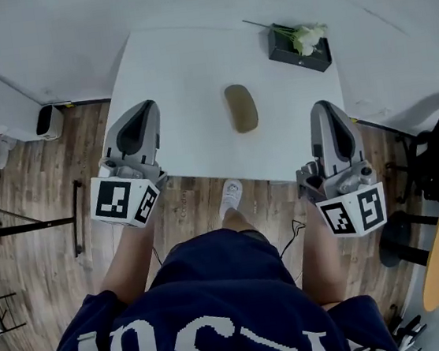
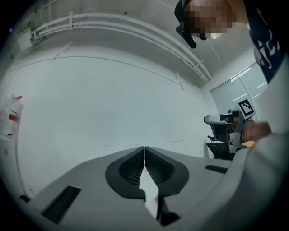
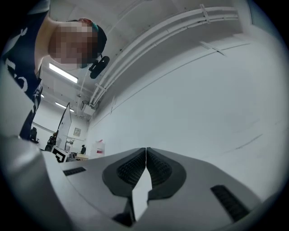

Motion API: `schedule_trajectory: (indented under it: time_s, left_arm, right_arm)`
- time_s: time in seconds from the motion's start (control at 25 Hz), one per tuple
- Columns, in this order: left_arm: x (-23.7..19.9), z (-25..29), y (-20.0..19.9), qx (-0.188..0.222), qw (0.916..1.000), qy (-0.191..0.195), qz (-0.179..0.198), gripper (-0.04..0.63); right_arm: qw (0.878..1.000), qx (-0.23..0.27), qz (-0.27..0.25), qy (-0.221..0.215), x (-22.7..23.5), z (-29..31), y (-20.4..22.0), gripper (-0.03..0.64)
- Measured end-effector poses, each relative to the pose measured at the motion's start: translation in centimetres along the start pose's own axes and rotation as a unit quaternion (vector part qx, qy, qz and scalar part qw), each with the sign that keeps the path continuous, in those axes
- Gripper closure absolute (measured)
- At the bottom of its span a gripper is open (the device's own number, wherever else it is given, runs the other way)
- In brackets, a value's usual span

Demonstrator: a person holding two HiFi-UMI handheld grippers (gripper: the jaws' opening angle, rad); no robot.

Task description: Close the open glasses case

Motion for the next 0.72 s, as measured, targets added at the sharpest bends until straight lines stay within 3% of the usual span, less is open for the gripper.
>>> schedule_trajectory:
  time_s: [0.28,0.52,0.72]
  left_arm:
    - [-0.9,9.4,0.9,0.003,0.9996,-0.027,0.007,0.58]
    - [-1.9,14.0,2.5,-0.017,0.9989,-0.042,0.011,0.58]
    - [-2.3,15.5,2.8,0.007,0.9998,-0.016,-0.013,0.58]
  right_arm:
    - [0.999,-0.006,0.001,-0.043,7.8,7.6,1.5,0.592]
    - [0.998,-0.02,0.013,-0.06,11.9,11.5,3.2,0.592]
    - [0.998,-0.034,0.025,-0.048,12.8,12.9,4.8,0.592]
Point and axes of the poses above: the fingertips, and each gripper's own axes: z forward along the fingers, x to its right, y out of its underside, the point moved 5 cm from there along -z, backward along the fingers, and after that the axes turned 3 degrees about -z, right-handed, at the moved point
